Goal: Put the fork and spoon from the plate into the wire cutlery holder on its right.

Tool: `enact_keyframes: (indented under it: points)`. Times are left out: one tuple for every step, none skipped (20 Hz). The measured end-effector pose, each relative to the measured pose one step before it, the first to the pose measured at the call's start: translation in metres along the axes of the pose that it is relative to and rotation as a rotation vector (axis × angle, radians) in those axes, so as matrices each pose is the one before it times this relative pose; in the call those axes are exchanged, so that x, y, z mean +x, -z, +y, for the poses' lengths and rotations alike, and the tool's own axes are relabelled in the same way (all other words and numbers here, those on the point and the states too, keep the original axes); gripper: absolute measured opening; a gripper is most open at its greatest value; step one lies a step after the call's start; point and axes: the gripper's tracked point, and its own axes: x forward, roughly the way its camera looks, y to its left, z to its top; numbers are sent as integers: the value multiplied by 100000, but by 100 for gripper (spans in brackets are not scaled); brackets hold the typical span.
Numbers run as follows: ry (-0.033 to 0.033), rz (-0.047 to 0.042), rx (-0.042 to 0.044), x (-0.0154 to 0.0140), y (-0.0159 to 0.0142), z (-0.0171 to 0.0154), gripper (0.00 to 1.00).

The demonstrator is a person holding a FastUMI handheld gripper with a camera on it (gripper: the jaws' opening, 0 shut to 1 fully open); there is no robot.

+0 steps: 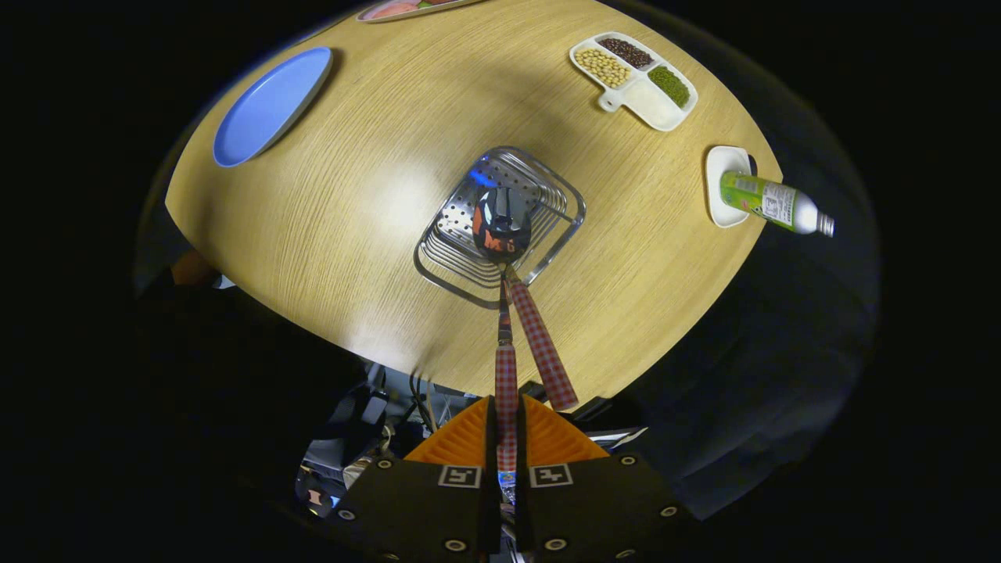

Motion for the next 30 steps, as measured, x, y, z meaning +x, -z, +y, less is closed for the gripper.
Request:
enact_keyframes:
  points:
    - [-1547, 294, -624, -84, -420, 246, 9]
    - [-1046, 360, -963, 69, -266, 88, 10]
    - [-1101, 828, -511, -43, -120, 37, 11]
    - [-741, 308, 476, 123, -416, 137, 13]
    - [572, -351, 308, 87, -258, -382, 14]
    - [92, -936, 671, -354, -281, -249, 14]
    - [115, -1805, 1044, -196, -189, -254, 14]
    - [-334, -2257, 245, -179, -133, -93, 14]
    - [-334, -2508, 638, -368, -68, -58, 14]
    - [-367, -2852, 274, -455, 125, 145, 14]
    - [-291, -3437, 63, -418, 2, 211, 14]
    - [-533, -4943, -399, -329, -291, 268, 15]
    - [959, -6917, -786, -378, -805, -303, 14]
    - [1061, -6424, 2266, -393, -565, -251, 17]
    - [1067, -7472, 1207, -480, -757, -173, 17]
    - [1632, -7362, 999, -554, -750, -344, 17]
    - [2056, -7255, 1436, -523, -763, -362, 18]
    - [2529, -7818, 1106, -365, -905, -501, 19]
    - [2207, -9448, 3098, -595, -1216, -415, 20]
    - [959, -8815, 3673, -391, -1197, 28, 23]
    - [1066, -8731, 5039, -663, -1196, -25, 25]
    - [1115, -8645, 3696, -842, -1100, -109, 27]
    - [3149, -7916, 3920, -587, -1125, -239, 29]
    - [126, -6476, 1825, -775, -837, 417, 35]
    - [769, -7305, 2001, -797, -910, 256, 42]
    - [336, -4878, 1000, -549, -489, 549, 53]
    - [1516, -6278, 1411, -1170, -753, 578, 59]
    - [1009, -5527, 693, -665, -693, 526, 68]
    - [-159, -6241, -127, -759, -977, 614, 72]
    - [1500, -5638, -340, -813, -974, 308, 79]
